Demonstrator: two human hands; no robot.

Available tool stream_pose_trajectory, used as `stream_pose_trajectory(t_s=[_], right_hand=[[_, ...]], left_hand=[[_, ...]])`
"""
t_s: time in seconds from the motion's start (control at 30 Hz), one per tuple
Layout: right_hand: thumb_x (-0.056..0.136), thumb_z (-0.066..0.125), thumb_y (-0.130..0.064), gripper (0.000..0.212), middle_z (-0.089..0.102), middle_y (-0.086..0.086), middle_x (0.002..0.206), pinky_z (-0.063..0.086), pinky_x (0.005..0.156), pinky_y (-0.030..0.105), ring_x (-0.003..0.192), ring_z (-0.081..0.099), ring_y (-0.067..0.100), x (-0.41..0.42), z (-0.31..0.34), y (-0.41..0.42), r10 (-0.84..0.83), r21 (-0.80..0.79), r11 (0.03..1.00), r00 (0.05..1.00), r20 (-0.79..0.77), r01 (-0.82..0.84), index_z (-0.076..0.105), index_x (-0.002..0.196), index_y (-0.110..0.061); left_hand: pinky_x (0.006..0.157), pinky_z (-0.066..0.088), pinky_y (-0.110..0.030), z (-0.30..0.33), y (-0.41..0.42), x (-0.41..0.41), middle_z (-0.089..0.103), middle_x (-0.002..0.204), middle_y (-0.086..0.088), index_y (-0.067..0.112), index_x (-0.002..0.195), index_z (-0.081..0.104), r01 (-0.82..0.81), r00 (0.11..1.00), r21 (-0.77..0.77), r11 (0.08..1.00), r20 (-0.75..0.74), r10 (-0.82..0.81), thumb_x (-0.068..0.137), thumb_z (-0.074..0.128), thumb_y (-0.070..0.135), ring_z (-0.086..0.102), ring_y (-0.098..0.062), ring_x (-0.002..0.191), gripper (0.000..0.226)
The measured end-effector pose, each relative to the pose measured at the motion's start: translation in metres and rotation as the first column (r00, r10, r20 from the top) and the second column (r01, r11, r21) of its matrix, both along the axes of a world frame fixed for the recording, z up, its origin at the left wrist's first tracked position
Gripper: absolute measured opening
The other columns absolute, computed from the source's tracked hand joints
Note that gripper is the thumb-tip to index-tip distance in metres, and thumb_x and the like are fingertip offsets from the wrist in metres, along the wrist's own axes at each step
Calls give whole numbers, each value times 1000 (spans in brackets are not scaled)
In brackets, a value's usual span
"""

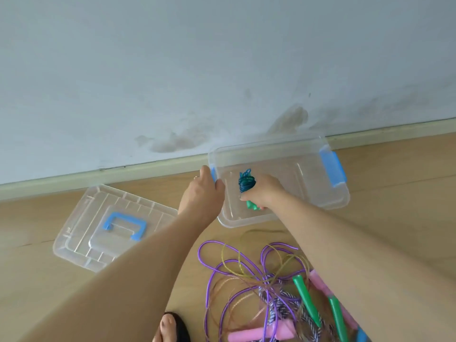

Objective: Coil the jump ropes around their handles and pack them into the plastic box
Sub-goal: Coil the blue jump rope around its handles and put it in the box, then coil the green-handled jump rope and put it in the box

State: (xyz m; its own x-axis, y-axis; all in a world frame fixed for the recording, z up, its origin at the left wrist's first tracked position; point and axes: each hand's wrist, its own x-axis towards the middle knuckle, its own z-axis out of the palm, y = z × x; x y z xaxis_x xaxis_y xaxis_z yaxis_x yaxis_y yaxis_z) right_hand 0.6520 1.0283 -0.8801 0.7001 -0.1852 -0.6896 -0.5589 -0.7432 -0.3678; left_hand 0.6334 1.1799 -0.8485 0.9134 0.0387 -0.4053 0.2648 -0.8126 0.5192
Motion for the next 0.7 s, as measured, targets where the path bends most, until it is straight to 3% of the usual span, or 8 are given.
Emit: stream_pose_trajectory(t_s=[0.13,0.23,0.3,0.4,0.47,0.53,0.6,0.7], right_hand=[[77,71,-24,15,68,4,69,45,58,25,60,59,20,11,-25,21,184,25,983,977,-104,-182,62,79,-12],[86,60,-18,12,72,6,77,44,60,26,65,60,21,10,-20,30,252,29,968,956,-147,-251,61,78,-9],[91,51,-12,17,65,4,78,43,61,27,71,57,23,7,-8,25,288,-57,955,955,-76,-292,54,75,-9],[91,50,-9,12,62,6,100,41,73,28,90,56,28,-8,21,3,149,-101,986,966,211,-130,58,100,-9],[89,53,-11,22,60,9,108,39,73,31,94,56,30,-25,40,-17,-27,-91,993,884,468,79,54,111,-10],[90,53,-13,21,57,11,110,35,72,33,98,56,33,-50,56,-36,-132,-114,959,766,629,259,51,110,-8],[91,52,-13,21,59,14,111,36,72,35,101,58,35,-80,65,-57,-221,-126,921,759,612,369,52,110,-6],[86,54,-14,26,63,13,108,41,74,33,99,60,35,-138,57,-85,-296,-195,911,904,309,365,55,111,-7]], left_hand=[[63,39,-37,-13,0,-7,55,82,-7,9,105,41,39,977,121,992,205,-64,101,34,30,48,-29,70,22],[62,38,-37,-15,2,-9,57,83,-11,8,104,42,56,974,107,993,211,-78,101,37,32,51,-31,71,25],[63,37,-38,-9,2,-7,56,87,-15,7,104,41,44,987,81,996,153,-56,101,42,35,52,-33,75,29],[68,38,-37,8,1,-11,51,101,-14,4,110,39,1,991,96,995,136,-14,99,46,40,49,-31,81,38],[66,40,-38,22,-3,-19,48,108,-14,4,113,36,31,982,157,987,180,-60,100,45,38,52,-33,82,37],[60,41,-38,36,-12,-31,46,110,-13,5,116,35,99,967,213,972,210,-145,100,44,33,52,-33,77,33],[58,43,-38,51,-26,-45,46,110,-11,7,116,36,172,949,216,961,225,-220,98,43,26,49,-32,73,27],[65,45,-40,64,-50,-79,48,109,-9,11,112,38,341,914,211,916,153,-375,96,44,23,52,-34,80,21]])
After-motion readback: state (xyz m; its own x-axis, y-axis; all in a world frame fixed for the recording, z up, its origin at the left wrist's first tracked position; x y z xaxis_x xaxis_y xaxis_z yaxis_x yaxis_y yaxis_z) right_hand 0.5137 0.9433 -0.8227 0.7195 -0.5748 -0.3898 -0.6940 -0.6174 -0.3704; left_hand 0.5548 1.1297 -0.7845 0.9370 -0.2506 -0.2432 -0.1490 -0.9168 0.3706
